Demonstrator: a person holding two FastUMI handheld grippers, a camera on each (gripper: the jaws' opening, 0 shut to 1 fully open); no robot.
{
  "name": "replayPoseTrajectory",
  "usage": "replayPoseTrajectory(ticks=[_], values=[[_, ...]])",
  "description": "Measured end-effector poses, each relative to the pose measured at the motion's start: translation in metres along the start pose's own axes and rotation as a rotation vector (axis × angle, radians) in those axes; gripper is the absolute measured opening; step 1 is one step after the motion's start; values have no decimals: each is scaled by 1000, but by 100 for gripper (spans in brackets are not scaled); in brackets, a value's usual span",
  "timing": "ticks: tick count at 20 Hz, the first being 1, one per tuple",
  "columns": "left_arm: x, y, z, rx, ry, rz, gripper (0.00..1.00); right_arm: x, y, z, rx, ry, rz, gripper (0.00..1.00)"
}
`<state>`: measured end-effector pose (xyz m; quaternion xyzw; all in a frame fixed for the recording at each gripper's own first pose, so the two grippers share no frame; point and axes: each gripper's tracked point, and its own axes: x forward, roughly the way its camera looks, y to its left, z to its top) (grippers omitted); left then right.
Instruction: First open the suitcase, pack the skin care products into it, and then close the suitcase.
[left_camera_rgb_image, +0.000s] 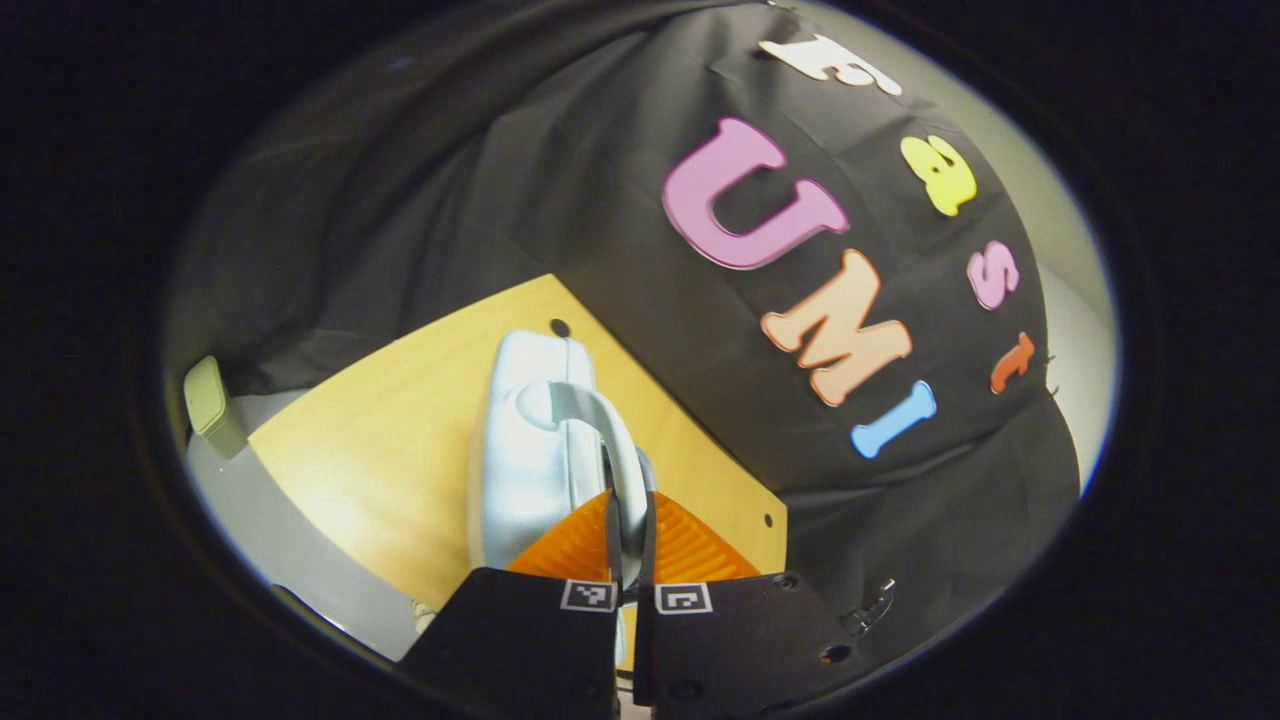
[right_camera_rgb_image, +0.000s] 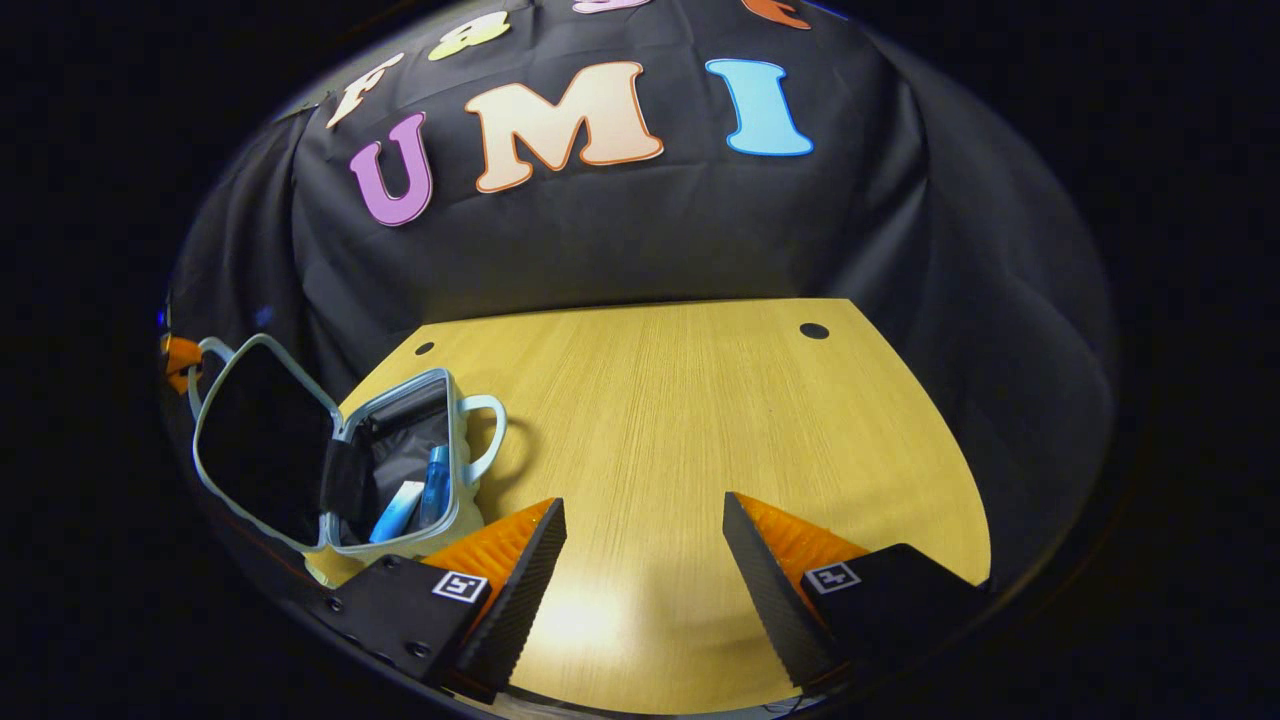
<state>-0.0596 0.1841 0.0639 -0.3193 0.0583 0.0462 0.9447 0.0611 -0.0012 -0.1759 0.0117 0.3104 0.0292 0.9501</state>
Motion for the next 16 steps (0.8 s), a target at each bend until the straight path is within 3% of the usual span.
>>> replayPoseTrajectory(ticks=[2, 3, 8, 16], values=[[21, -28, -14, 26, 30, -41, 0, -11, -6, -2, 16, -9, 8, 94], [32, -40, -21, 36, 47, -58, 0, -15, -11, -5, 25, -11, 10, 99], [101, -89, -59, 67, 150, -101, 0, -36, -24, -10, 59, -27, 22, 99], [224, -104, -145, 180, 391, 12, 0, -54, -26, -15, 93, -67, 28, 99]])
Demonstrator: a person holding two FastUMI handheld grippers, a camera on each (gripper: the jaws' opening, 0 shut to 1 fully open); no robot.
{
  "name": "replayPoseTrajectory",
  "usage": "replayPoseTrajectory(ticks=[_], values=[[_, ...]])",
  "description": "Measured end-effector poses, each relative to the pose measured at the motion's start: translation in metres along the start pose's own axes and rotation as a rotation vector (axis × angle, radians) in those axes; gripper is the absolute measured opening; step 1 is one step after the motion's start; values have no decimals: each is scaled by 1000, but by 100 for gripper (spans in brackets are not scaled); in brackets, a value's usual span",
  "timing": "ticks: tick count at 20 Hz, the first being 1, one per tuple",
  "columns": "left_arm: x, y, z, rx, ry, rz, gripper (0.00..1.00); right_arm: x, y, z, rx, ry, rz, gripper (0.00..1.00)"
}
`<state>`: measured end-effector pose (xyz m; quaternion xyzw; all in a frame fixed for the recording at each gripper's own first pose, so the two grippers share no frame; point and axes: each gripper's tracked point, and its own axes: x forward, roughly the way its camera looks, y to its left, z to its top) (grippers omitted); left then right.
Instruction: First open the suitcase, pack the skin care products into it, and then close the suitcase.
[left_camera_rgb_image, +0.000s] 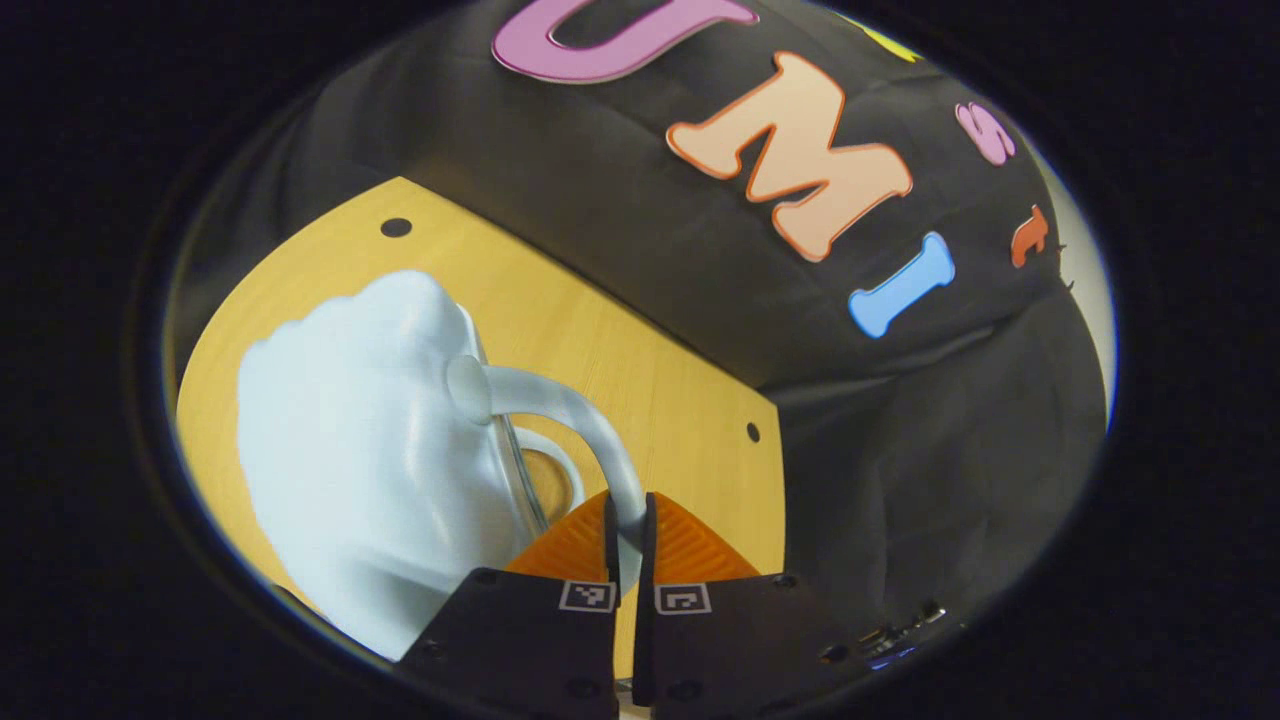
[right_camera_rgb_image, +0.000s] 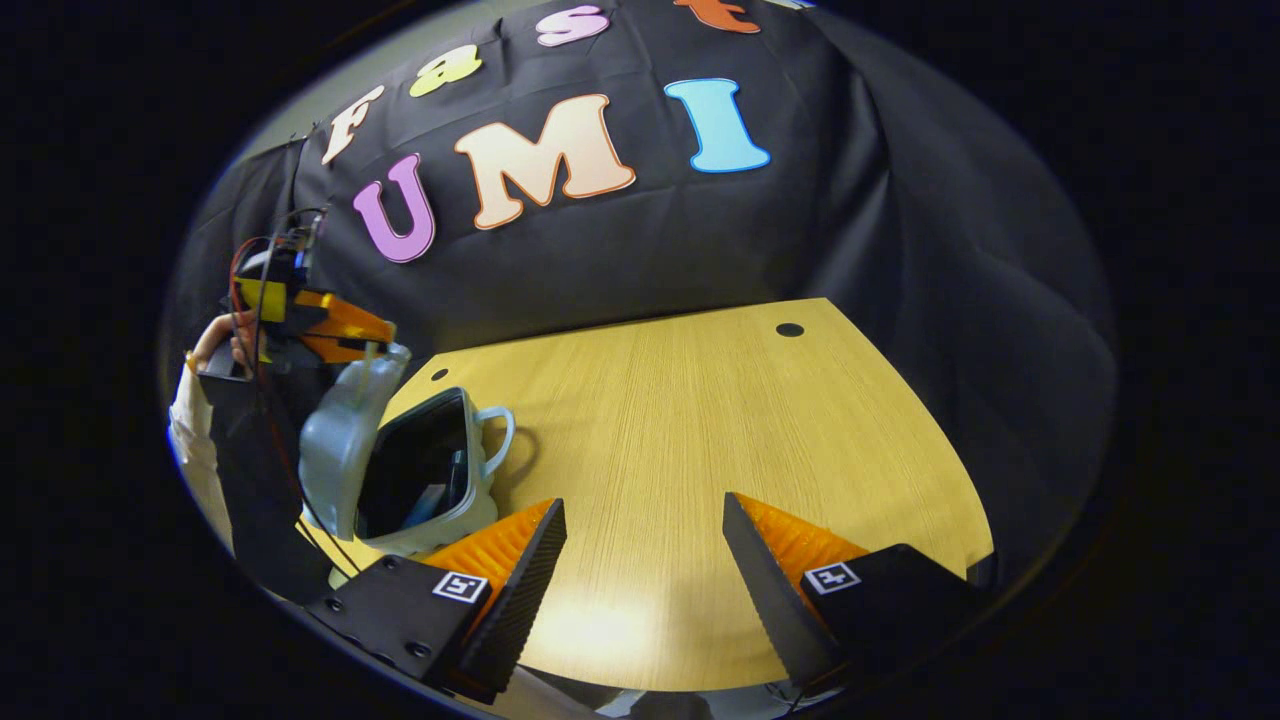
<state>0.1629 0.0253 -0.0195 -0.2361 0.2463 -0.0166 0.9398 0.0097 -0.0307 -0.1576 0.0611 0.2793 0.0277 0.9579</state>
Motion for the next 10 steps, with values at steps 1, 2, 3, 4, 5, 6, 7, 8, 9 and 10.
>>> replayPoseTrajectory(ticks=[1, 2, 3, 4, 5, 6, 7, 8, 9, 10], values=[[17, 2, -6, 13, 31, 22, 0, -2, 1, -2, 10, -2, 1, 99], [33, 5, -13, 25, 60, 43, 0, -5, 1, -3, 16, -8, -1, 99], [47, 9, -20, 37, 89, 67, 0, -5, -1, -4, 22, -11, -9, 99], [61, 13, -28, 51, 114, 93, 0, -6, -3, -4, 27, -15, -18, 98], [73, 19, -34, 65, 138, 119, 0, -7, -7, -4, 35, -20, -28, 94], [82, 24, -39, 75, 159, 144, 0, -9, -9, -2, 45, -28, -36, 98], [89, 28, -44, 81, 180, 169, 1, -10, -13, 0, 53, -35, -43, 98], [94, 32, -49, 77, 200, 194, 1, -11, -17, 1, 59, -41, -49, 98], [97, 35, -52, 72, 218, 218, 2, -12, -20, 1, 61, -47, -54, 98], [102, 37, -54, 69, 222, 240, 3, -12, -23, 3, 65, -53, -58, 98]])
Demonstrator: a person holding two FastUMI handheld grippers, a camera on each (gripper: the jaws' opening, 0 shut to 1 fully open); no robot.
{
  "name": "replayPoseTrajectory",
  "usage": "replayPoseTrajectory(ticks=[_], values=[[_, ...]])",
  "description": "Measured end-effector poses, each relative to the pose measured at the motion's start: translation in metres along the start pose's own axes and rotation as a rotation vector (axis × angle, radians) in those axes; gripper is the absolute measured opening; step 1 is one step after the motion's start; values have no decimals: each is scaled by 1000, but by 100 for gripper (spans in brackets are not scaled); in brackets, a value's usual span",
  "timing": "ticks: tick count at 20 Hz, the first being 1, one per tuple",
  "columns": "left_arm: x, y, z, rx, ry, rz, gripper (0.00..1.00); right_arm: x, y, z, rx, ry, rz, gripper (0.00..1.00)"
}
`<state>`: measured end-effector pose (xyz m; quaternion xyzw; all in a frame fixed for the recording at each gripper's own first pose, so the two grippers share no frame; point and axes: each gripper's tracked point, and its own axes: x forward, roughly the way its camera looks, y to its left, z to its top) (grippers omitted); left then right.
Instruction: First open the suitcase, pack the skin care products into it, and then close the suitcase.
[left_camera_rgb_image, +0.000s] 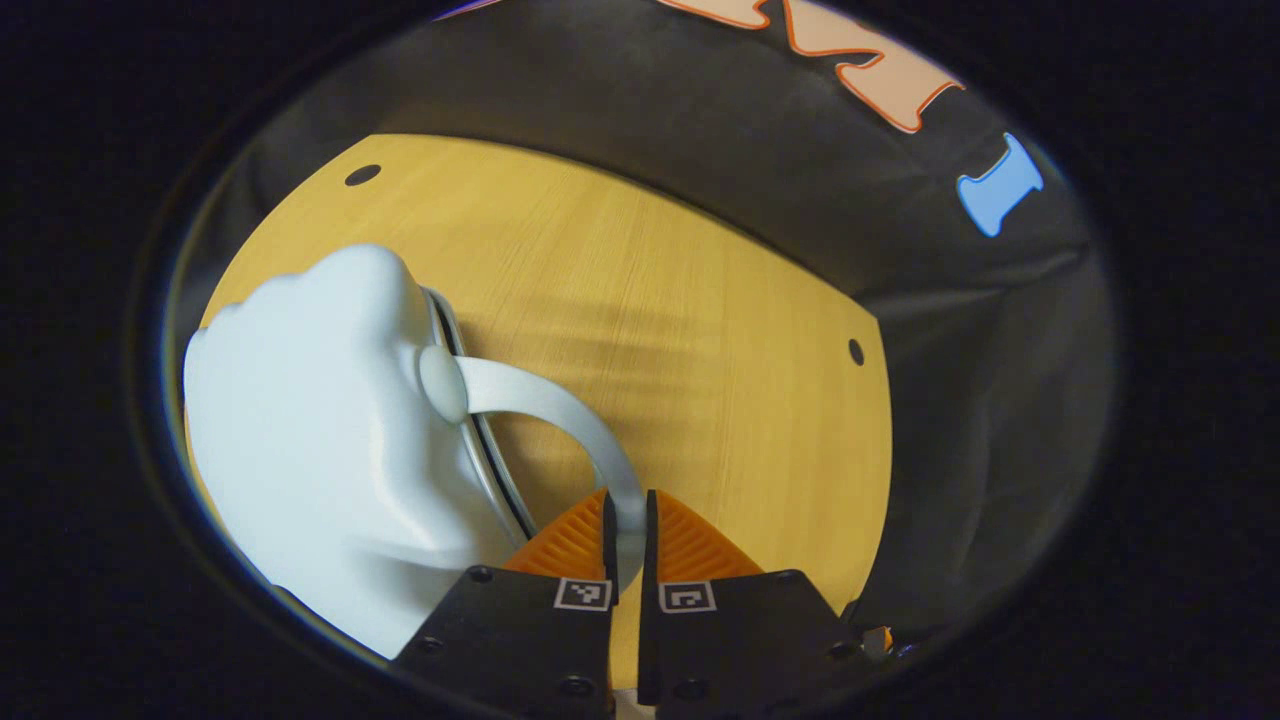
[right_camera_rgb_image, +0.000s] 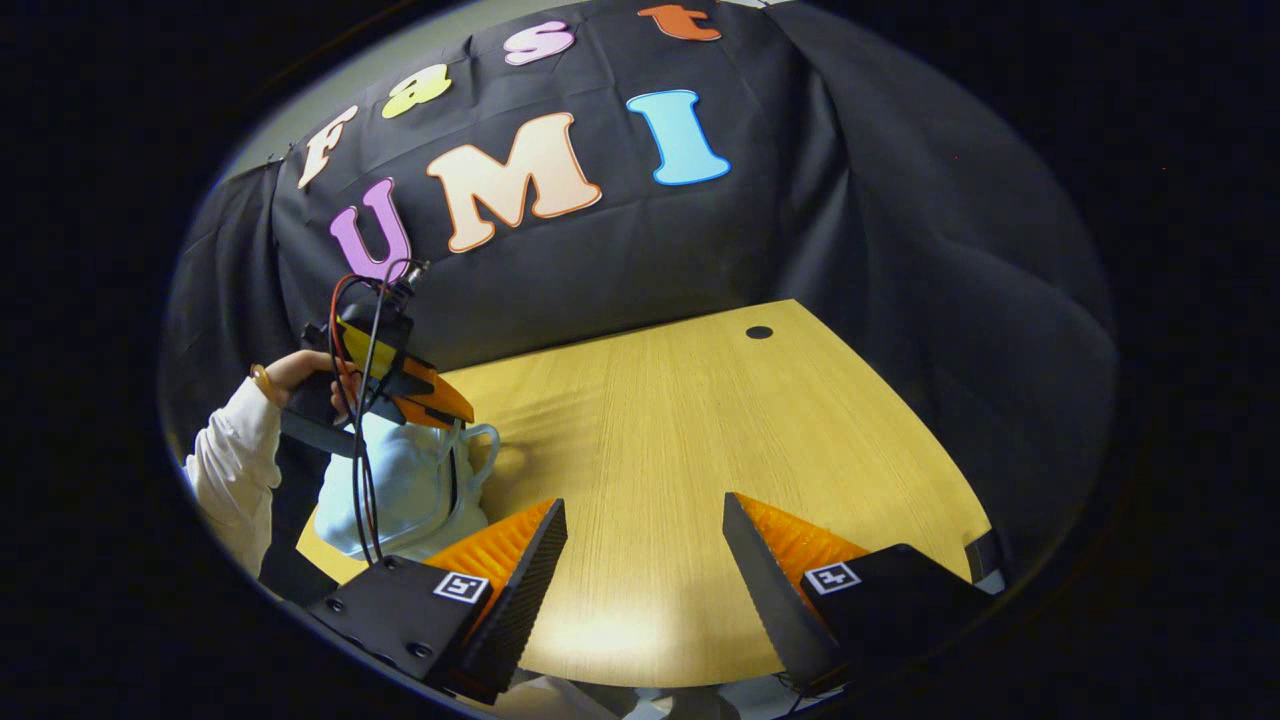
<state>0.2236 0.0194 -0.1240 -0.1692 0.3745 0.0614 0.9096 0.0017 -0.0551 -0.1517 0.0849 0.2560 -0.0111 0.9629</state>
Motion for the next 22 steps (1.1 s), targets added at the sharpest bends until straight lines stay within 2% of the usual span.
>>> replayPoseTrajectory(ticks=[4, 5, 6, 8, 9, 10, 12, 13, 15, 22], values=[[5, 1, -8, 50, 5, 57, 11, -1, -10, 4, 10, -13, 6, 98], [3, -6, -13, 69, 10, 49, 21, -2, -12, 6, 10, -17, 11, 98], [0, -14, -18, 96, 7, 53, 24, -3, -12, 9, 11, -22, 18, 98], [-3, -23, -29, 151, -5, 69, 48, -5, -15, 14, 5, -33, 31, 98], [-12, -29, -37, 181, -13, 71, 74, -6, -17, 18, -1, -42, 37, 98], [-22, -36, -46, 212, -14, 71, 81, -7, -18, 21, -7, -50, 41, 98], [-31, -42, -67, 262, -16, 73, 77, -10, -21, 25, -15, -61, 50, 98], [-36, -45, -76, 291, -19, 73, 82, -12, -23, 27, -17, -67, 56, 98], [-49, -52, -93, 336, -37, 79, 85, -15, -23, 30, -19, -78, 71, 98], [-89, -57, -137, 445, -127, 149, 84, -16, -21, 33, -24, -87, 100, 98]])
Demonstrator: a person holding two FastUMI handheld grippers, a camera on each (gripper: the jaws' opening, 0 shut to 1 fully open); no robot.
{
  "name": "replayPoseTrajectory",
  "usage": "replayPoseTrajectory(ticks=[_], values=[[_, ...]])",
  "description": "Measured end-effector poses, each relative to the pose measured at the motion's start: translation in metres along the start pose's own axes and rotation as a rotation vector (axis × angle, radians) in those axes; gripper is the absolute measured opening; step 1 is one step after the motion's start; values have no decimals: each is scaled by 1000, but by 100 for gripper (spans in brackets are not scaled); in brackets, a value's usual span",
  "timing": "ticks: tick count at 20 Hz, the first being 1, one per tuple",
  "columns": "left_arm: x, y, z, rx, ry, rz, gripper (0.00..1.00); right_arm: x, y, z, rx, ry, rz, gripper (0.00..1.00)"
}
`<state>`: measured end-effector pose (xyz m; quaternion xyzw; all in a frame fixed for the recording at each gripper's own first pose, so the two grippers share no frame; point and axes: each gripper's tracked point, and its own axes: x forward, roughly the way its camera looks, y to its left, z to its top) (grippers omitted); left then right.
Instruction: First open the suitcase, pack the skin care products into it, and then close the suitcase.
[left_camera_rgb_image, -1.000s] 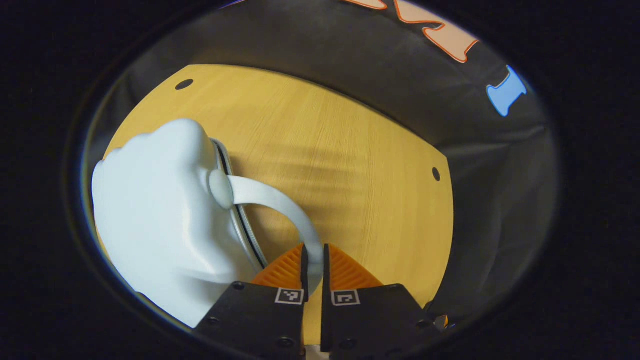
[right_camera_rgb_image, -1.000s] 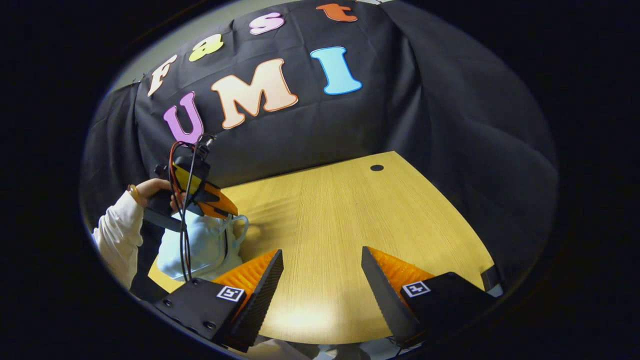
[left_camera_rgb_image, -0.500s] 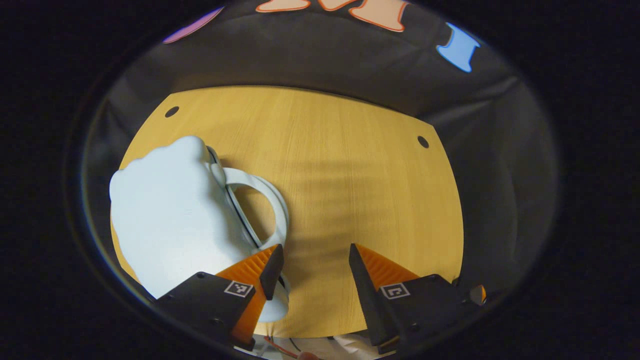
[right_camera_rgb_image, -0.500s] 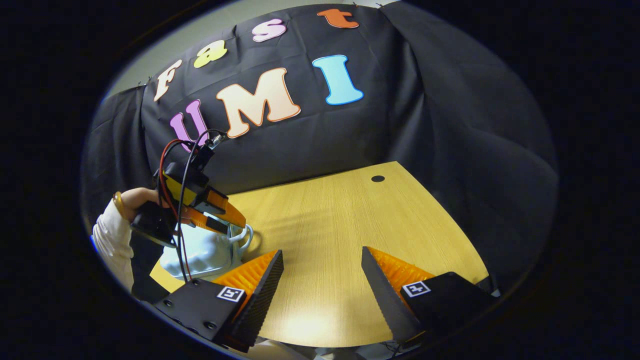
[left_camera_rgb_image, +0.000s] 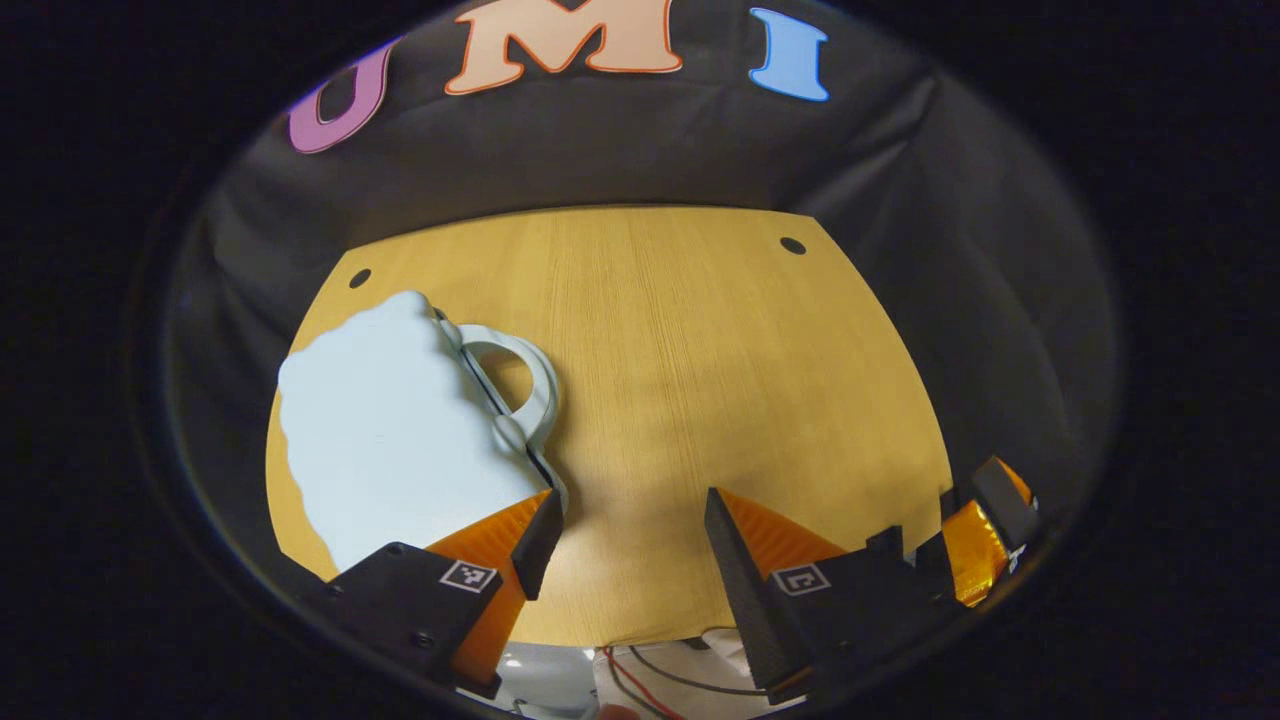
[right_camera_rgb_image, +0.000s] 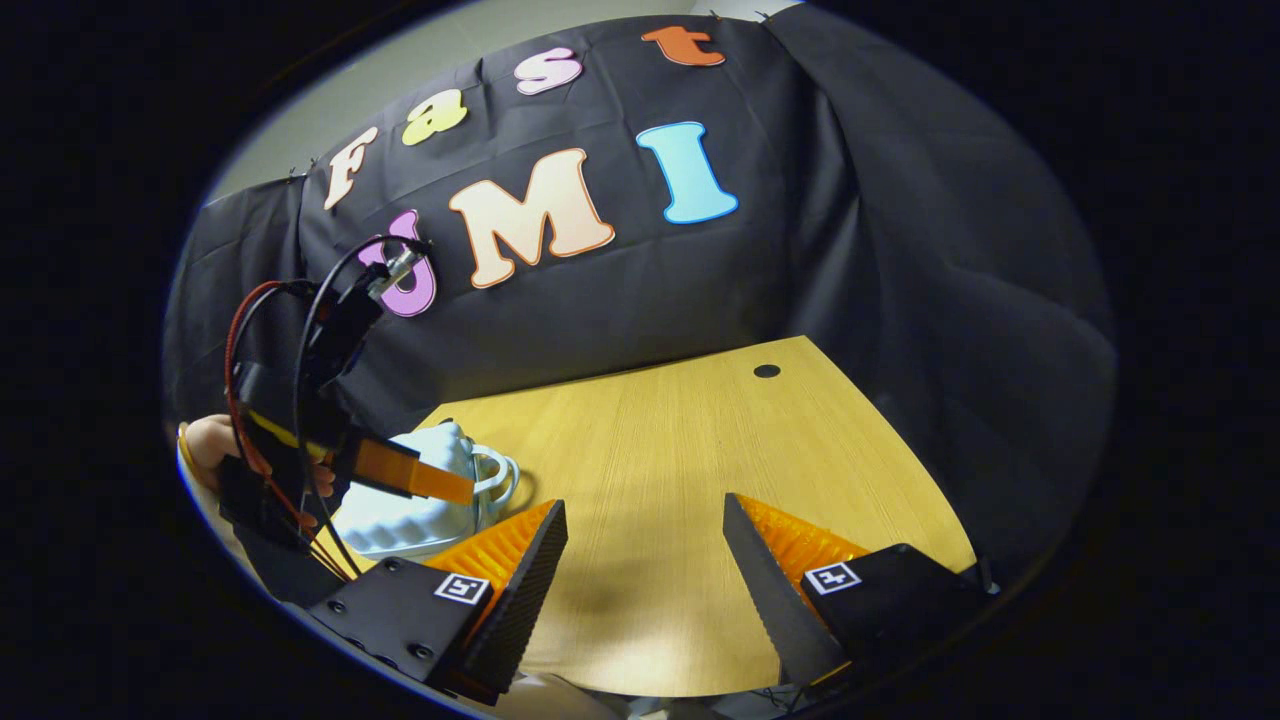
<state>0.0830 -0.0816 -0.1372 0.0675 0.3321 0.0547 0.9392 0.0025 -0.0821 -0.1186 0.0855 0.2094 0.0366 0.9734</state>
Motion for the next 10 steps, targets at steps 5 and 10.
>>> replayPoseTrajectory(ticks=[5, 10], values=[[-6, -4, -16, 23, -22, 33, 80, 1, 0, 10, -37, -20, 8, 98], [1, -14, -34, 60, 23, 30, 84, 5, 0, 19, -52, -36, 11, 98]])
